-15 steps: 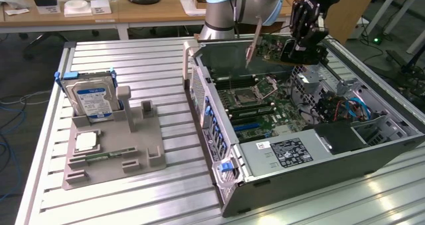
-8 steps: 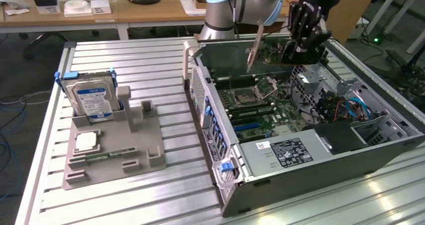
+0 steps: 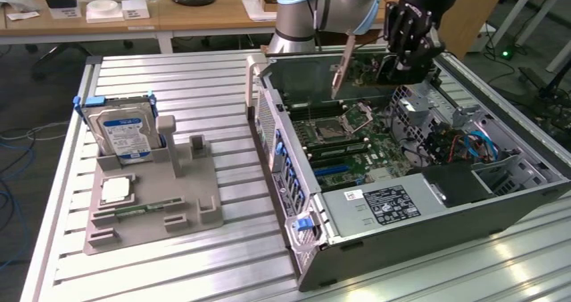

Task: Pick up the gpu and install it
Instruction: 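Insert the gpu into the slot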

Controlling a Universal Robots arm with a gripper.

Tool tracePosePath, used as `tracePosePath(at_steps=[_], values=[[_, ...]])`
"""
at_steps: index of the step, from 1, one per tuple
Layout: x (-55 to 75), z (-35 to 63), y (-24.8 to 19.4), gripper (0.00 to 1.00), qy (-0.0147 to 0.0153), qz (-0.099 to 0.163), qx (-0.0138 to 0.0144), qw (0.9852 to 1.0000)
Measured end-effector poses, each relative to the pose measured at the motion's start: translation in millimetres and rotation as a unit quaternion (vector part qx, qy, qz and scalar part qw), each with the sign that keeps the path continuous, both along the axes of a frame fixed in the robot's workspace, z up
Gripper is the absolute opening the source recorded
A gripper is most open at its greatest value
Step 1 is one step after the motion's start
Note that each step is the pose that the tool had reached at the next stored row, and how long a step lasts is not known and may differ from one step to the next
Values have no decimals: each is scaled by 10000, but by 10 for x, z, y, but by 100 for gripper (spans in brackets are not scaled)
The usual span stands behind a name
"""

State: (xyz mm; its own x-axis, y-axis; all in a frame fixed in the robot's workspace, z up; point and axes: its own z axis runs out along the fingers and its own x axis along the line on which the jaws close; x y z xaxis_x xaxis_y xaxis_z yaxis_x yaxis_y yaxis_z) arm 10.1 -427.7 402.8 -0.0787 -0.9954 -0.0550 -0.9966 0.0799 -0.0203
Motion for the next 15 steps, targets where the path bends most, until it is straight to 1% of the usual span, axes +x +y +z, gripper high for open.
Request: tracePosePath(at_steps=[1, 2, 3, 5, 7, 8, 15], values=[[0, -2, 0, 28, 0, 33, 53, 10000], [-1, -5, 0, 28, 0, 65, 81, 9999], [-1, -9, 0, 28, -4, 84, 87, 9999], [-1, -25, 0, 28, -18, 94, 88, 9999], [-2, -37, -1, 28, -30, 95, 104, 9999], [-2, -37, -1, 28, -31, 95, 108, 9999], [-3, -38, 0, 28, -31, 94, 109, 9999]])
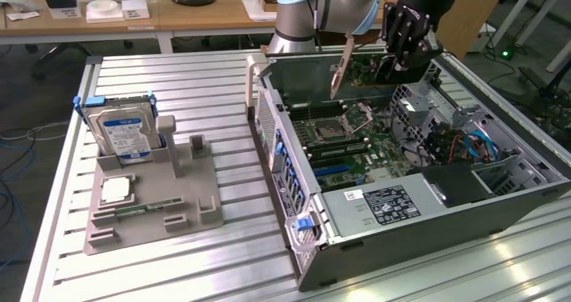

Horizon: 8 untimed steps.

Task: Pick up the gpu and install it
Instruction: 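Insert the gpu into the slot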

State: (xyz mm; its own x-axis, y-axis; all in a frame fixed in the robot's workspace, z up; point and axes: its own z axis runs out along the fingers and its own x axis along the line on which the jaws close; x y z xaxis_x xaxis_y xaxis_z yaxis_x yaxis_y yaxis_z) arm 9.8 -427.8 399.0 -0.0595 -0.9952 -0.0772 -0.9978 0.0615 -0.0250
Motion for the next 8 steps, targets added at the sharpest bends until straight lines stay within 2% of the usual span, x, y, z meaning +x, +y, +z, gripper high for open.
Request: tracePosePath(at_steps=[8], values=[[-5, 0, 0, 28, 0, -1, 0, 10000]])
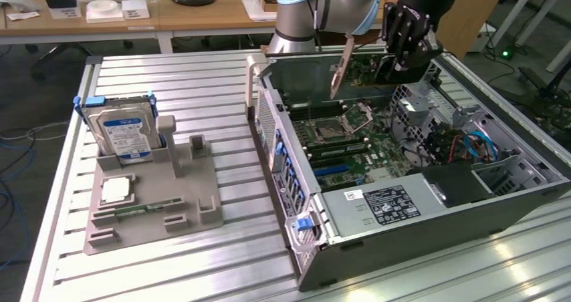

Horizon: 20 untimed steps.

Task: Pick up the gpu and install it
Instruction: 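Insert the gpu into the slot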

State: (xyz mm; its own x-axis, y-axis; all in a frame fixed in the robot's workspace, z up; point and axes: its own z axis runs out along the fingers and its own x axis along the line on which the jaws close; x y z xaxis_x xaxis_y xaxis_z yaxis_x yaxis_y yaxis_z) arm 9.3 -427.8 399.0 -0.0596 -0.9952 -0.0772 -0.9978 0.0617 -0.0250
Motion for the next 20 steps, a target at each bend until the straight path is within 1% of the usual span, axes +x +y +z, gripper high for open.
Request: tracePosePath(at_steps=[3, 4, 7, 10, 15, 20], values=[[-52, -17, 0, 28, -1, 3, 1, 10000], [-59, -38, 0, 28, 0, 91, 0, 10000], [-64, -70, -5, 28, 0, 191, -1, 9998], [-65, -100, -7, 28, 0, 194, -1, 9998], [-66, -118, -8, 28, 36, 194, -1, 9998], [-66, -171, -10, 28, 39, 194, 0, 9998]])
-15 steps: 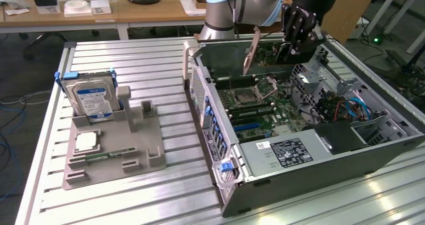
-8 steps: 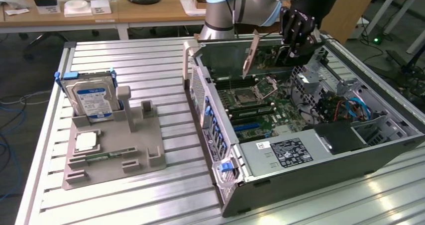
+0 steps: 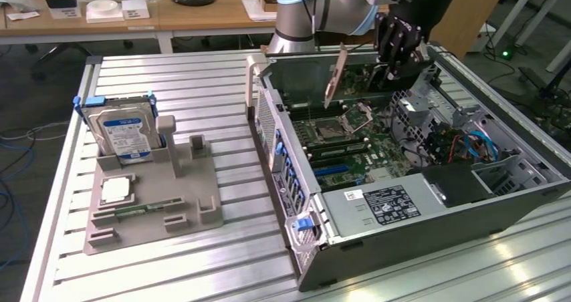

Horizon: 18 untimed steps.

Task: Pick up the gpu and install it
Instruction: 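Insert the gpu into the slot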

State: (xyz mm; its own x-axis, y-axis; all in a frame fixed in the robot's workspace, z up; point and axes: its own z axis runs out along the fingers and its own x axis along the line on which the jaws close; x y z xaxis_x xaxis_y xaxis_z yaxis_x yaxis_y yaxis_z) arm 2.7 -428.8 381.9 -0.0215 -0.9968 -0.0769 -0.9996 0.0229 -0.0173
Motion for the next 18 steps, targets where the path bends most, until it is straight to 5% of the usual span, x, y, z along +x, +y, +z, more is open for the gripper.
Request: tracePosePath(at_steps=[12, 18], values=[[4, -194, -27, 28, 0, 7, -14, 10000], [-108, -271, -27, 28, 3, 5, -20, 10000]])
